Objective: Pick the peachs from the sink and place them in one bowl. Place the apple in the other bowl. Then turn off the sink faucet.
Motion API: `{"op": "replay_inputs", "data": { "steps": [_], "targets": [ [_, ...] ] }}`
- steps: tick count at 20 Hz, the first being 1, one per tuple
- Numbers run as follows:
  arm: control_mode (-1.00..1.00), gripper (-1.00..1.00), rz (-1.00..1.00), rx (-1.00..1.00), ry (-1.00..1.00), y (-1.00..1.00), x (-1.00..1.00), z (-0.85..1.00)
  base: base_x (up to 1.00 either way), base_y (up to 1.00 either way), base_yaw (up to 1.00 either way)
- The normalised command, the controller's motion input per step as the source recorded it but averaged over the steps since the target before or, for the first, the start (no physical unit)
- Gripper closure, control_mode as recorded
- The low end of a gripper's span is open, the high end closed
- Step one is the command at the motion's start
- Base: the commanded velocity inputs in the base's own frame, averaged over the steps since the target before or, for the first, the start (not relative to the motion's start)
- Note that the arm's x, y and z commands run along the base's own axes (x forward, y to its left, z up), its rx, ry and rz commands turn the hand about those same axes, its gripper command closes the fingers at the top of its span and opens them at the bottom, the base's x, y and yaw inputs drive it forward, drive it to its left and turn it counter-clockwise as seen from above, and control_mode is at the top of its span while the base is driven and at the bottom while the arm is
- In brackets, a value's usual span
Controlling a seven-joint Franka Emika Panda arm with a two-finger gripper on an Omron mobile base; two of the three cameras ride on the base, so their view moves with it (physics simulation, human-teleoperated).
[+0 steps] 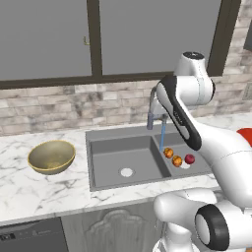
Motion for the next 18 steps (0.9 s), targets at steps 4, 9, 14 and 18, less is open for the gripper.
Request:
{"op": "replay_inputs", "data": {
  "steps": [4, 9, 14, 18],
  "targets": [
    [-1.00, -1.00, 0.00, 0.00, 0.00, -0.20, 0.00, -0.05, 0.00, 0.00, 0.00],
    [-1.00, -1.00, 0.00, 0.00, 0.02, -0.36, -0.08, -0.07, 0.00, 0.00, 0.00],
    [-1.00, -1.00, 0.01, 0.00, 0.01, -0.34, -0.03, -0.18, 0.00, 0.00, 0.00],
    [-1.00, -1.00, 0.00, 0.00, 0.00, -0.37, -0.01, -0.29, 0.00, 0.00, 0.00]
  ]
}}
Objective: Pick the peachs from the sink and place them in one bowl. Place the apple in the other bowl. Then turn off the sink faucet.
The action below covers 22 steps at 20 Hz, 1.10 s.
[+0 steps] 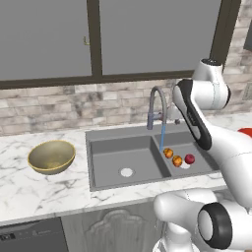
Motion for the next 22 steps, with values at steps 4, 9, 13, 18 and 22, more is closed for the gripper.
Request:
{"op": "replay_inputs", "data": {
  "steps": [4, 9, 13, 18, 22],
  "targets": [
    [-1.00, -1.00, 0.00, 0.00, 0.00, -0.43, -0.02, -0.30, 0.00, 0.00, 0.00],
    [-1.00, -1.00, 0.00, 0.00, 0.00, -0.19, 0.00, -0.21, 0.00, 0.00, 0.00],
    [-1.00, -1.00, 0.00, 0.02, 0.00, -0.34, 0.00, -0.11, 0.00, 0.00, 0.00],
    [-1.00, -1.00, 0.00, 0.01, 0.00, -0.40, 0.01, -0.15, 0.00, 0.00, 0.00],
    [-1.00, -1.00, 0.00, 0.00, 0.00, -0.27, 0.01, -0.25, 0.00, 0.00, 0.00]
  ]
}}
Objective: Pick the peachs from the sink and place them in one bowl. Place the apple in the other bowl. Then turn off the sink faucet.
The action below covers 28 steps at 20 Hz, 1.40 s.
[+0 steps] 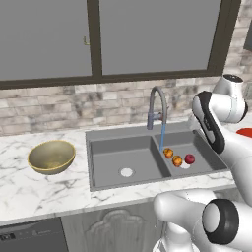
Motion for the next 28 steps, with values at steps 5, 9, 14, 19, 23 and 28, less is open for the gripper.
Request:
{"op": "replay_inputs", "data": {
  "steps": [5, 9, 14, 19, 23, 28],
  "targets": [
    [-1.00, -1.00, 0.00, 0.00, 0.02, -0.20, 0.00, -0.20, 0.00, 0.00, 0.00],
    [-1.00, -1.00, -0.01, 0.00, 0.00, -0.03, 0.17, -0.27, 0.00, 0.00, 0.00],
    [-1.00, -1.00, -0.02, 0.00, 0.00, -0.10, 0.25, -0.30, 0.00, 0.00, 0.00],
    [-1.00, -1.00, -0.03, 0.00, 0.00, -0.24, 0.10, -0.28, 0.00, 0.00, 0.00],
    [-1.00, -1.00, -0.06, 0.00, 0.00, -0.07, 0.14, -0.31, 0.00, 0.00, 0.00],
    [-1.00, -1.00, -0.05, 0.00, 0.00, -0.03, 0.11, -0.28, 0.00, 0.00, 0.00]
  ]
}}
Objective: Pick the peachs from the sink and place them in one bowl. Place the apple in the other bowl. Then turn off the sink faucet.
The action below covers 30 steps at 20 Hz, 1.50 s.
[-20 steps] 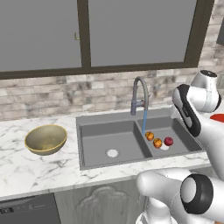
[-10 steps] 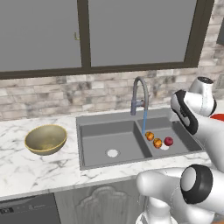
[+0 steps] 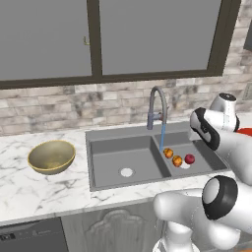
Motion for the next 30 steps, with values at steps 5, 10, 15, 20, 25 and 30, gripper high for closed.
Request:
{"op": "replay_inputs", "data": {
  "steps": [5, 10, 15, 20, 25, 30],
  "targets": [
    [-1.00, -1.00, -0.06, 0.00, 0.00, -0.03, 0.09, -0.35, 0.00, 0.00, 0.00],
    [-1.00, -1.00, -0.08, 0.01, 0.00, -0.02, 0.11, -0.29, 0.00, 0.00, 0.00],
    [-1.00, -1.00, -0.22, 0.09, 0.02, -0.12, 0.11, -0.04, 0.00, 0.00, 0.00],
    [-1.00, -1.00, -0.28, 0.18, 0.00, -0.02, 0.05, 0.00, 0.00, 0.00, 0.00],
    [-1.00, -1.00, -0.27, 0.13, 0.00, -0.10, 0.05, -0.03, 0.00, 0.00, 0.00],
    [-1.00, -1.00, -0.16, 0.02, 0.00, 0.00, 0.10, -0.28, 0.00, 0.00, 0.00]
  ]
}}
